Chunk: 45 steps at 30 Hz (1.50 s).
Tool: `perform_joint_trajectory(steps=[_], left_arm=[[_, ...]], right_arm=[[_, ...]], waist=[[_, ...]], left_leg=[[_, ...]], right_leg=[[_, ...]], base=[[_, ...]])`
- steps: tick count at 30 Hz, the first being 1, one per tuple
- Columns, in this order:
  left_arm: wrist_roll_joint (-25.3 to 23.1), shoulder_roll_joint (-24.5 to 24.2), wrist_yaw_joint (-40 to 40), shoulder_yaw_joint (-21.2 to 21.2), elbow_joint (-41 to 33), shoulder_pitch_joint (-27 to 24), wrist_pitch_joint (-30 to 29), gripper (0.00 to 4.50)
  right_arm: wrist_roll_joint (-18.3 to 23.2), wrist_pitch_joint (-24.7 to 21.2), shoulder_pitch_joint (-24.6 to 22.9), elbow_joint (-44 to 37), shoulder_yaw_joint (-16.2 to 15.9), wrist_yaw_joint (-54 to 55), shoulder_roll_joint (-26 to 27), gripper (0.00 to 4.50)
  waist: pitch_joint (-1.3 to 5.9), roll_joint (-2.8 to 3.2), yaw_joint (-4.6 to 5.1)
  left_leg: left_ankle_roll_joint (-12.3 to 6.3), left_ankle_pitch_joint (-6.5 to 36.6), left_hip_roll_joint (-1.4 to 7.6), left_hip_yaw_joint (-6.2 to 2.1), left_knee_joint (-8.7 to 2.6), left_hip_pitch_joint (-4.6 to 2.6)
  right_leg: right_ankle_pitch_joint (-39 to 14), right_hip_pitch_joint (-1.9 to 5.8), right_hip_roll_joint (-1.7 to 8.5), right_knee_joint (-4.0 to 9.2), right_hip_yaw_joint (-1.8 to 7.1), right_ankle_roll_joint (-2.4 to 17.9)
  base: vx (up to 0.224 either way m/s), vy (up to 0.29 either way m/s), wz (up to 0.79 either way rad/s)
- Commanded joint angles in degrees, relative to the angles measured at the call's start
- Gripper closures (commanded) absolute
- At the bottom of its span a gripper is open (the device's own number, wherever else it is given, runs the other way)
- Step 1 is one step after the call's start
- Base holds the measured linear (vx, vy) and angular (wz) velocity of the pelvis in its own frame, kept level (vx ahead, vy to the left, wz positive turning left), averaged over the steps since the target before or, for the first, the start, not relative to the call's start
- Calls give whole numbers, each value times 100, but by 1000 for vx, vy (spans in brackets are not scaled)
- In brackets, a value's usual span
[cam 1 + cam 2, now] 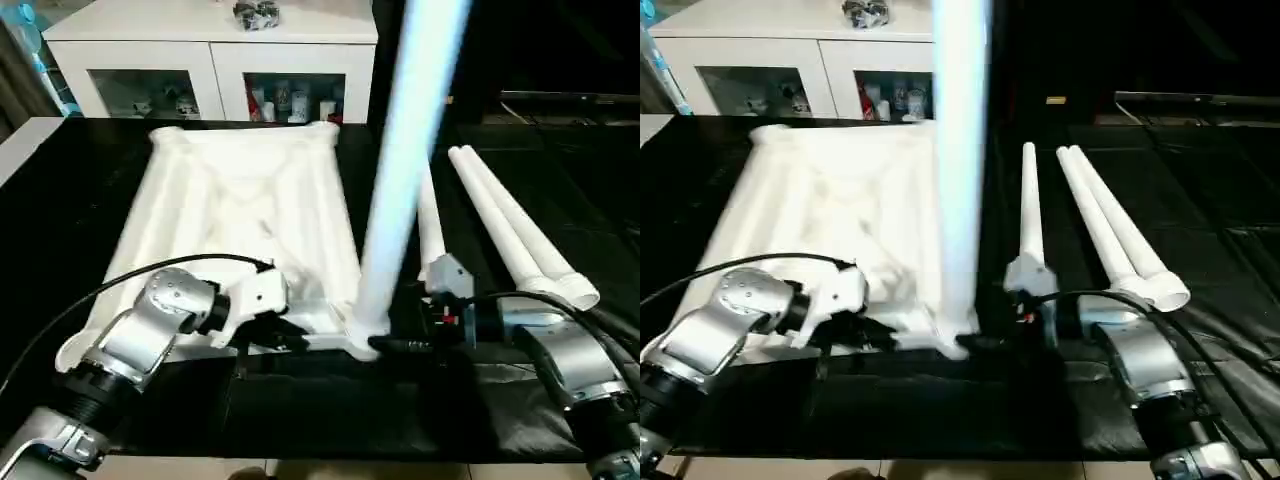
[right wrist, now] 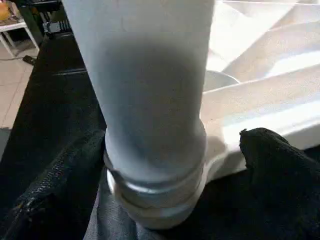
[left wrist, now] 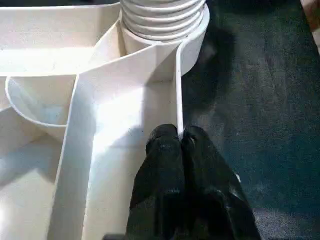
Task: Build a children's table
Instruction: Rotate leg to tighten
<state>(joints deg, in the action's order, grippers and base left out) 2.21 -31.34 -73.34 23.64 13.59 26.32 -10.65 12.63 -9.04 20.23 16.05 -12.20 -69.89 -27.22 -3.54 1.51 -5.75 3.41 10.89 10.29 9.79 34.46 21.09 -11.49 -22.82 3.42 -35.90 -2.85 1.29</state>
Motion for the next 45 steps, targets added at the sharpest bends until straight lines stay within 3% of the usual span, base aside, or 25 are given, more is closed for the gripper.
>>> perform_joint_trajectory(steps=[1,11,17,25,26,28,30,32,33,35,37,39,42,45], left_arm=[[-129,-27,-228,253,26,10,116,450],[-135,-23,-308,275,95,30,237,450],[-141,-19,-311,272,136,28,259,450],[-141,-19,-311,272,136,28,259,450],[-142,-18,-312,274,145,27,264,450],[34,157,2,36,105,15,-73,450],[291,427,516,-316,-115,-29,-632,450],[353,507,667,-402,-219,-50,-786,450],[401,693,1064,-563,-435,-106,-1085,450],[376,903,1550,-724,-661,-185,-1387,450],[312,1061,1922,-827,-837,-274,-1623,450],[241,1213,2219,-923,-1006,-358,-1843,450],[146,1469,2673,-1051,-1312,-473,-2242,450],[134,1554,2856,-1065,-1419,-492,-2392,450]], right_arm=[[-67,74,153,42,-82,-83,18,2],[56,-150,315,200,-191,-319,121,90],[91,-263,291,199,-238,-386,109,139],[91,-263,291,199,-238,-386,109,139],[90,-270,284,200,-241,-386,111,156],[156,-501,187,89,-157,-103,248,156],[14,-655,121,82,-40,650,561,174],[-85,-641,128,137,-9,947,683,175],[-191,-728,189,296,108,1600,1016,179],[-241,-839,269,451,230,2239,1394,180],[-306,-875,340,584,280,2678,1658,180],[-362,-916,389,660,310,2993,1843,180],[-453,-966,462,747,353,3450,2107,180],[-530,-890,475,762,324,3485,2178,180]], waist=[[397,-33,19],[417,-26,11],[413,-15,11],[415,-23,11],[416,-15,9],[409,23,17],[410,12,41],[394,-6,82],[381,44,135],[380,26,198],[383,28,306],[385,12,342],[389,28,350],[412,27,338]], left_leg=[[-287,962,271,-72,-388,-44],[-308,837,272,-68,-373,-39],[-289,882,271,-68,-373,-42],[-282,857,271,-68,-372,-42],[-280,860,272,-68,-371,-44],[-261,872,270,-62,-373,-55],[-179,882,273,-70,-382,-43],[-96,1058,249,-80,-392,-56],[-22,1120,251,-95,-414,-25],[28,1248,234,-106,-417,-36],[22,1183,233,-108,-410,-9],[-26,1120,220,-98,-395,-12],[-92,976,226,-97,-390,-2],[-182,788,233,-85,-372,-11]], right_leg=[[-1088,288,452,461,269,1237],[-807,297,442,422,262,1306],[-902,296,444,436,262,1293],[-859,297,443,429,262,1308],[-865,295,442,427,262,1308],[-884,289,436,435,267,1317],[-883,295,441,417,261,1348],[-1230,286,444,468,253,1270],[-1379,310,452,463,256,1214],[-1655,299,453,513,246,1125],[-1562,295,439,494,253,1139],[-1504,298,428,513,256,1143],[-1279,296,418,495,259,1176],[-711,295,400,450,261,1311]], base=[[0,0,0],[0,0,0],[0,0,0],[0,0,0],[0,0,0],[0,0,0],[0,0,0],[0,0,0],[0,0,0],[0,0,0],[0,0,0],[0,0,0],[0,0,0],[0,0,0]])
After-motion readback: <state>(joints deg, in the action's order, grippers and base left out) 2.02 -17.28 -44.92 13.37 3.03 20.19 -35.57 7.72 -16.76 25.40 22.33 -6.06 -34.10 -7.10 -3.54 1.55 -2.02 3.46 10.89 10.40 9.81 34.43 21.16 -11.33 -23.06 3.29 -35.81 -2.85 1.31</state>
